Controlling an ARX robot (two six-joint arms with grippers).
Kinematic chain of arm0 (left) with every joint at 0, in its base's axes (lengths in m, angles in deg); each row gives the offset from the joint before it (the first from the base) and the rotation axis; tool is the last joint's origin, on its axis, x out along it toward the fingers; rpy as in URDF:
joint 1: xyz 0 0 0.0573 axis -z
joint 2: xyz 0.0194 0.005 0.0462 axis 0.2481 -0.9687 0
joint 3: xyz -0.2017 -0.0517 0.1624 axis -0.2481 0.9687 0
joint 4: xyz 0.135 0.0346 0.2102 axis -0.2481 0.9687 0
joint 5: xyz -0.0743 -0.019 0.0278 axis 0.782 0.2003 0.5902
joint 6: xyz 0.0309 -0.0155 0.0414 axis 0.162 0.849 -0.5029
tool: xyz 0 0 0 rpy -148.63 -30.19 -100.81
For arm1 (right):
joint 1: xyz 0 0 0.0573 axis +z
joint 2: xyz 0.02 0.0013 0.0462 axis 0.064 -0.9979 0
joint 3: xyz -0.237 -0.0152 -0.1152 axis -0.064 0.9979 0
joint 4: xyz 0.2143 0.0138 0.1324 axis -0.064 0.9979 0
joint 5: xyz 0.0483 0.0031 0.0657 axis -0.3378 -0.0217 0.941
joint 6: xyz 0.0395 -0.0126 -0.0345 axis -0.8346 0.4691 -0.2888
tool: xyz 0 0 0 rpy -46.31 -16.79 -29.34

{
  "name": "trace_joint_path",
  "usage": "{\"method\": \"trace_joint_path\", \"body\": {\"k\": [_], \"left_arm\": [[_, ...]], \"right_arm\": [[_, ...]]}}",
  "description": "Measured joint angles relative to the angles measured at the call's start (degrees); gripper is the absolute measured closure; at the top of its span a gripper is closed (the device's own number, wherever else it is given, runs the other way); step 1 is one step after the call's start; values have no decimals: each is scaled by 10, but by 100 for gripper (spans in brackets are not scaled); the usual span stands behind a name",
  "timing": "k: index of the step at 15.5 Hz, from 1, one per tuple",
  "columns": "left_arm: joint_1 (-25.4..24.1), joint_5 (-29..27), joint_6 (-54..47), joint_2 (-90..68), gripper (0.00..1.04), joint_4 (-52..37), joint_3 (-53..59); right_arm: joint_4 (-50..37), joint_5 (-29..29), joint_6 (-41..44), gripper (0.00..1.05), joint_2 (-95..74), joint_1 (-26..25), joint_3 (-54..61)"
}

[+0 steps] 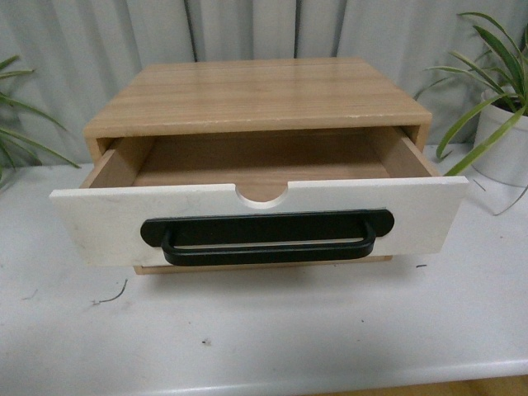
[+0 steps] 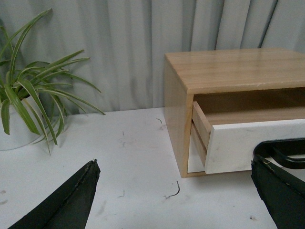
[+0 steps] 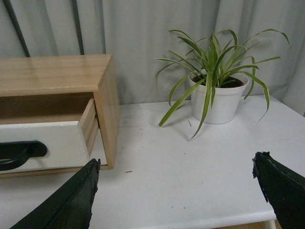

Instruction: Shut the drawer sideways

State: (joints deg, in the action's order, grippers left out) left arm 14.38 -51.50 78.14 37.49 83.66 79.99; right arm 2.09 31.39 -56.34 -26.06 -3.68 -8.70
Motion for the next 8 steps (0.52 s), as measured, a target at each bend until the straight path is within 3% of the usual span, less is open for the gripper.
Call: {"method": "trace_joint_path", "body": {"k": [8], "left_arm": [[0, 0, 0, 0, 7, 0, 0]], "right_arm": [[0, 0, 0, 6, 0, 0, 0]]}}
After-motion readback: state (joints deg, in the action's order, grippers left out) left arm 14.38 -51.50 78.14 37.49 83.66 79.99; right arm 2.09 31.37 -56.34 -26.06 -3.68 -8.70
